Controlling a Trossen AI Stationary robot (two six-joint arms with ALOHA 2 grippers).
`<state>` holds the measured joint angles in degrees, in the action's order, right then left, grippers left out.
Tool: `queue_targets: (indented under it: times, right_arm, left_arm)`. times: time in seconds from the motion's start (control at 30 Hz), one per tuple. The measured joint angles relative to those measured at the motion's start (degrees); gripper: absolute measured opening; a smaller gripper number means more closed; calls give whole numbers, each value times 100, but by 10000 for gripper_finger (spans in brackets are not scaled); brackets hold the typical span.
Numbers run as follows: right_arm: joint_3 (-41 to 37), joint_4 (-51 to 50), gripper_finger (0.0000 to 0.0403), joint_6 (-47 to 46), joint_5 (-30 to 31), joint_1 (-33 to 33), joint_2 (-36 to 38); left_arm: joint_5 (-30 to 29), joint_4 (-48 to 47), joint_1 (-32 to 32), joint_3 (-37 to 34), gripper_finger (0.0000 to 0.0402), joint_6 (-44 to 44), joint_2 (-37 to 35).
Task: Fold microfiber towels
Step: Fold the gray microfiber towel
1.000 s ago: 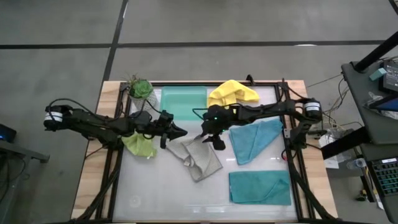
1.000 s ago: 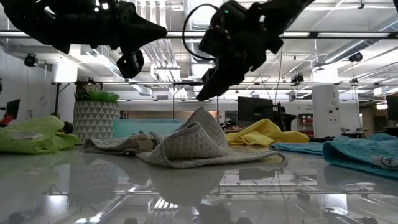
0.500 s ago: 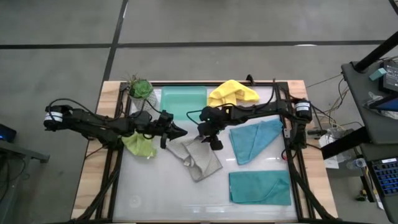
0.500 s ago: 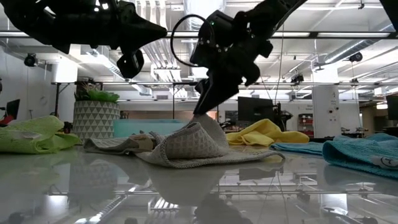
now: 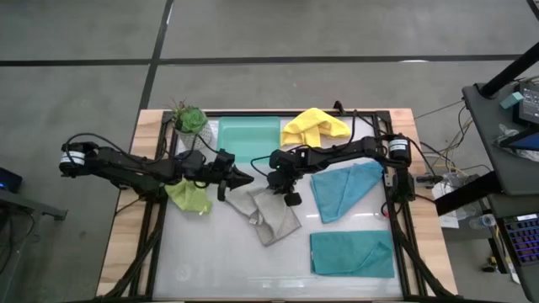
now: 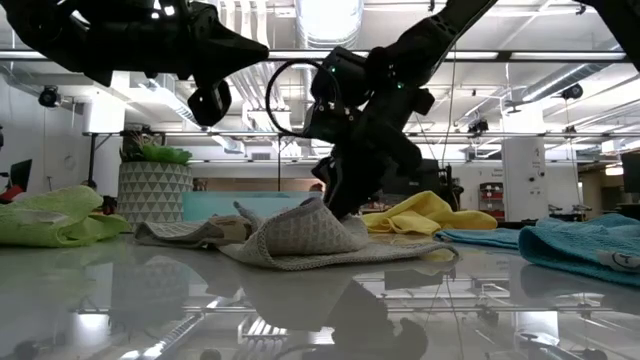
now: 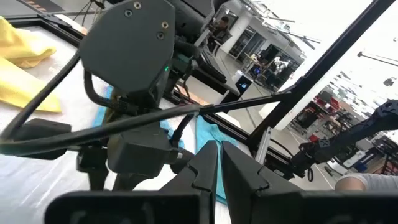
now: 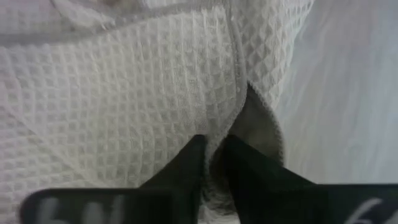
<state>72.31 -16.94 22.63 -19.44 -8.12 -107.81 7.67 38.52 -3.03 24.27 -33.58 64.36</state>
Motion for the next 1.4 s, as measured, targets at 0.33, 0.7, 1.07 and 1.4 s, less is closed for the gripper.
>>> queue_targets:
  times: [0.33,0.7,1.07,1.4]
  right_arm:
    - [-50,-144,9,-33,4,40,873]
    - [-397,-158,8,-552,849,270,2218]
    - [-865,133,8,-899,1947,642,2490]
    - [-1051,403,8,-979,1961,651,2476]
  left_arm:
    - [-728,0,-1,10,6,320,13]
    - [-562,77,15,84,66,1628,13]
    - [-789,-55,15,-91,240,1598,16]
    - [-1379,237,15,-101,265,1456,1076]
